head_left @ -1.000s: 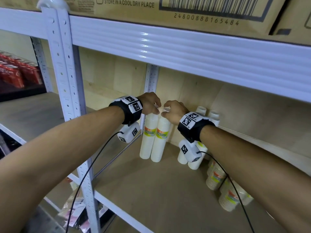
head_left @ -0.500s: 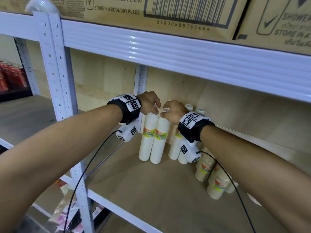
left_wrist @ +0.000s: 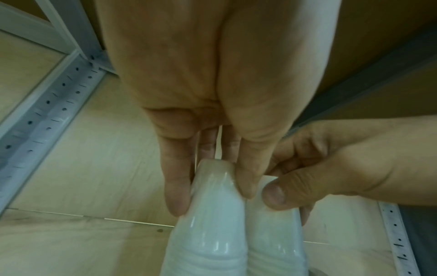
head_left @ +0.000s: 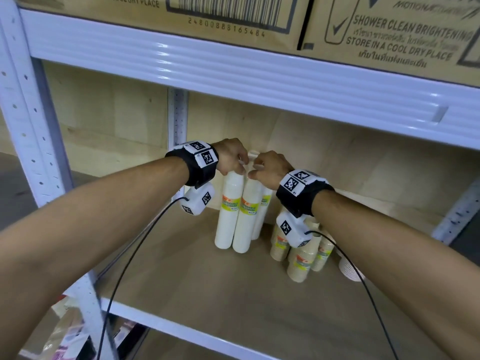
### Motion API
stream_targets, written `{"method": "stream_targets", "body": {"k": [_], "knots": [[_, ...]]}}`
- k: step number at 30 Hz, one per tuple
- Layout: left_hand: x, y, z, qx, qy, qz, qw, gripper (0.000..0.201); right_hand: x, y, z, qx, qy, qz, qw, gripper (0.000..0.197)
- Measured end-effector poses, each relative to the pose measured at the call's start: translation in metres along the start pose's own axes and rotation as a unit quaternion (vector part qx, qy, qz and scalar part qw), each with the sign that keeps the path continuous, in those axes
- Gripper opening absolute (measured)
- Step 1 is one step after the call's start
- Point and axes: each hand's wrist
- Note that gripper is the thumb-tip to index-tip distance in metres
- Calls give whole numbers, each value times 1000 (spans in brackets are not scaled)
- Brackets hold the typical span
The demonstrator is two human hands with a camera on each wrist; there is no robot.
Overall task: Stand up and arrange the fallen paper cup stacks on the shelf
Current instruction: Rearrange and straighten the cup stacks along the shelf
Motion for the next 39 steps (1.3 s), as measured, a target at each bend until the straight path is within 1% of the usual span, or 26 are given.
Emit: {"method": "stream_targets", "body": {"k": [2, 4, 8, 10, 13, 15, 18, 25, 31, 36, 37, 39], "knots": [[8, 2, 2, 1, 9, 0, 1000, 36, 4, -4, -4, 5, 9, 1, 1000, 46], [13, 6, 5, 3, 16, -7, 1000, 36, 8, -8, -9, 12, 20, -1, 1000, 46], [17, 11, 11, 12, 28, -16, 999, 35, 16, -12, -13, 25, 13, -1, 1000, 37], [18, 13, 13, 17, 33, -9, 999, 37, 21, -10, -12, 32, 14, 0, 999, 37], [17, 17, 17, 23, 32, -6, 999, 38, 24, -5, -11, 29, 22, 3, 999, 41], [15, 21, 19, 23, 32, -7, 999, 38, 25, -2, -11, 20, 20, 5, 1000, 41], [13, 24, 22, 29, 34, -7, 999, 38, 25, -1, -10, 29, 11, 14, 999, 41], [11, 22, 22, 29, 23, -26, 999, 40, 22, -2, -9, 28, 1, 32, 999, 35], [15, 16, 17, 29, 19, -50, 998, 37, 18, -6, -12, 23, -1, 18, 1000, 32], [18, 5, 11, 28, 25, -27, 999, 36, 12, -13, -13, 41, 9, 7, 999, 40], [19, 1, 6, 30, 25, -4, 999, 38, 9, -16, -15, 45, 14, 0, 999, 43], [18, -4, 1, 40, 37, 15, 998, 43, 7, -18, -18, 70, 0, -2, 998, 51]]}}
Point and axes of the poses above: each hand's wrist, its own z-axis towards the middle knuckle, its own y-axis out of the palm, x = y × z, and after that the axes turned 14 degrees about -y, right-handed
